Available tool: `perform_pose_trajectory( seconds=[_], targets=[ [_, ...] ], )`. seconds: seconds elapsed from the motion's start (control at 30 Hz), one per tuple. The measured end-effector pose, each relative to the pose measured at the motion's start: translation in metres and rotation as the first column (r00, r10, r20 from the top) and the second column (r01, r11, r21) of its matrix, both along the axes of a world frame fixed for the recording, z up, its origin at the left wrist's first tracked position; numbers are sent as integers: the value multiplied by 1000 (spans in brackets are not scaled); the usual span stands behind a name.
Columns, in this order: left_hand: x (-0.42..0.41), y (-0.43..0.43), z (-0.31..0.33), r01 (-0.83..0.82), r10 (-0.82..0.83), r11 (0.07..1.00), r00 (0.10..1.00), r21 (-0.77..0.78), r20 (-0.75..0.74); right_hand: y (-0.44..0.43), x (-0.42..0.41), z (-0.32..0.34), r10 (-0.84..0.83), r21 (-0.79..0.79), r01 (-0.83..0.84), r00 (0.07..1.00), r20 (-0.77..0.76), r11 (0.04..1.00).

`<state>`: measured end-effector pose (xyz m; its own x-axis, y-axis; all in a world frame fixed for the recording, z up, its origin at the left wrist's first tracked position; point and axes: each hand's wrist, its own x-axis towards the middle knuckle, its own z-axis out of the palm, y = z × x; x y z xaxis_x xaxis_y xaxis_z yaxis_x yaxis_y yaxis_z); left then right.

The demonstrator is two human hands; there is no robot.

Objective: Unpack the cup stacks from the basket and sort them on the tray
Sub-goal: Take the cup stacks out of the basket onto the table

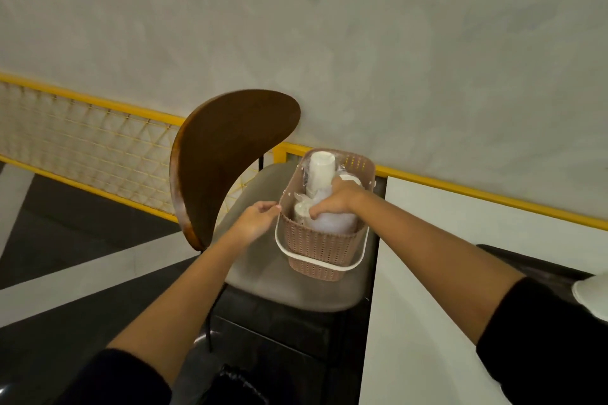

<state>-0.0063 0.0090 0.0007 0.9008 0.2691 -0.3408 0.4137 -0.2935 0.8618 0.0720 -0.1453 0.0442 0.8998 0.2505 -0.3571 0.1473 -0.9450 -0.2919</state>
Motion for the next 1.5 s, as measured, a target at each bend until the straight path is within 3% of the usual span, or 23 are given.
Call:
perform_pose_trajectory(
  seconds=[0.27,0.5,0.73,1.0,1.27,1.5],
  targets=[
    [-2,-21,48,-110,111,994,972,-15,207,-29,-16,59,-47,214,0,976,214,977],
    [8,-91,66,67,-23,976,978,-208,206,-96,-48,90,-164,324,54,932,323,944],
    [11,-156,58,180,-131,948,973,-263,192,-168,-77,78,-315,399,139,852,419,906],
    [14,-191,42,241,-207,951,961,-194,181,-215,-67,27,-337,286,239,866,370,928],
    [31,-203,18,208,-188,966,972,-150,138,-217,-43,-49,-96,-46,122,922,374,991],
    [57,-211,-11,197,-188,968,979,-154,74,-219,-4,-104,-94,-112,138,940,329,984]
  ],
)
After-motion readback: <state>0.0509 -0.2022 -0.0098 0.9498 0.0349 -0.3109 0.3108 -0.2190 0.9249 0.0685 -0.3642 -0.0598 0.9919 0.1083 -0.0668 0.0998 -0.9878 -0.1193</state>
